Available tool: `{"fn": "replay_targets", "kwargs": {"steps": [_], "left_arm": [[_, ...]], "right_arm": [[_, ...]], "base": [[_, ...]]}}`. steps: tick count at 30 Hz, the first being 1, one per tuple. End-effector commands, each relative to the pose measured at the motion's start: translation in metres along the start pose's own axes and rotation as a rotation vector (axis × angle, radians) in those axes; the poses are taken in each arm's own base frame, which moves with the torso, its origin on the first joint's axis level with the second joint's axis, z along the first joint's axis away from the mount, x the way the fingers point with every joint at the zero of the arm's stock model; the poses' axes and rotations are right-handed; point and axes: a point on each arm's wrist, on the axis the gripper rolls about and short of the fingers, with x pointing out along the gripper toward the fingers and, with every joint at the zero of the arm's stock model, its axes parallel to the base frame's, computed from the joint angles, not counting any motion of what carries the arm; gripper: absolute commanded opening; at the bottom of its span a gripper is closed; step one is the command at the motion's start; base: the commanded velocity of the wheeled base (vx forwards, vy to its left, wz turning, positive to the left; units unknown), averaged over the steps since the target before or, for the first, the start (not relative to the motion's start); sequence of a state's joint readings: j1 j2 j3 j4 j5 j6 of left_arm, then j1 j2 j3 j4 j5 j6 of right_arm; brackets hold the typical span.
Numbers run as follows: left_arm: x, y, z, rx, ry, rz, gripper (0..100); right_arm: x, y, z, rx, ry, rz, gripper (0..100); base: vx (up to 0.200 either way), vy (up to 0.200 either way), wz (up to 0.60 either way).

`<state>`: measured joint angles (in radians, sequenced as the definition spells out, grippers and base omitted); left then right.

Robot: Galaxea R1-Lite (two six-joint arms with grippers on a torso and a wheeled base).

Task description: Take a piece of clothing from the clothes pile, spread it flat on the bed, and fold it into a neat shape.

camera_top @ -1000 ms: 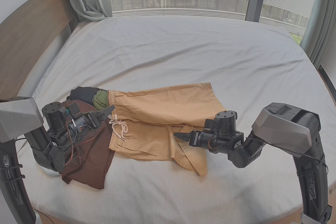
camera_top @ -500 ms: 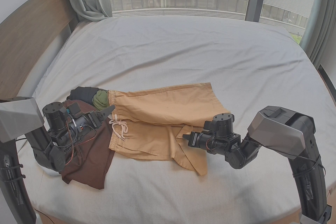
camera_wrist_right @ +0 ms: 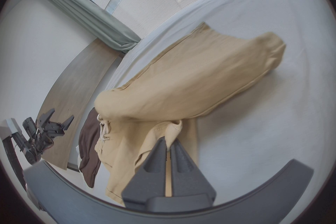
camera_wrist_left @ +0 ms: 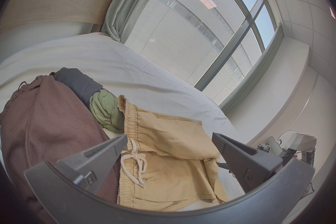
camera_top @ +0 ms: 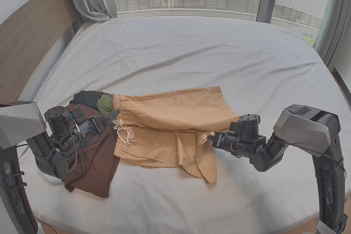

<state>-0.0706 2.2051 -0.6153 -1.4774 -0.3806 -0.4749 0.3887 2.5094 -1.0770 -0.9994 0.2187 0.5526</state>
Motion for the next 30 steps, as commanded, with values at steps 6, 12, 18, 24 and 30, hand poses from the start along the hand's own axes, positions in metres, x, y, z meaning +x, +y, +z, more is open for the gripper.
{"fn": "replay_targets", "kwargs": {"steps": [6, 12, 18, 24, 30], "left_arm": [[0.001, 0.001, -0.002, 0.001, -0.003, -0.003, 100], [0.002, 0.001, -0.003, 0.001, -0.001, -0.005, 100], [0.003, 0.001, -0.005, 0.001, 0.001, -0.006, 100], [0.004, 0.001, -0.009, 0.002, 0.002, -0.012, 100], [0.005, 0.001, -0.012, 0.002, 0.006, -0.014, 100]], "right_arm": [[-0.039, -0.036, 0.036, 0.001, -0.068, -0.102, 0], [-0.049, -0.065, 0.043, -0.009, -0.086, -0.169, 0], [-0.051, -0.078, 0.049, -0.011, -0.107, -0.191, 0], [-0.052, -0.092, 0.055, -0.033, -0.119, -0.22, 0], [-0.053, -0.093, 0.056, -0.038, -0.121, -0.221, 0]], "base": [[0.0, 0.0, 0.0], [0.0, 0.0, 0.0], [0.0, 0.0, 0.0], [0.0, 0.0, 0.0], [0.0, 0.0, 0.0]]}}
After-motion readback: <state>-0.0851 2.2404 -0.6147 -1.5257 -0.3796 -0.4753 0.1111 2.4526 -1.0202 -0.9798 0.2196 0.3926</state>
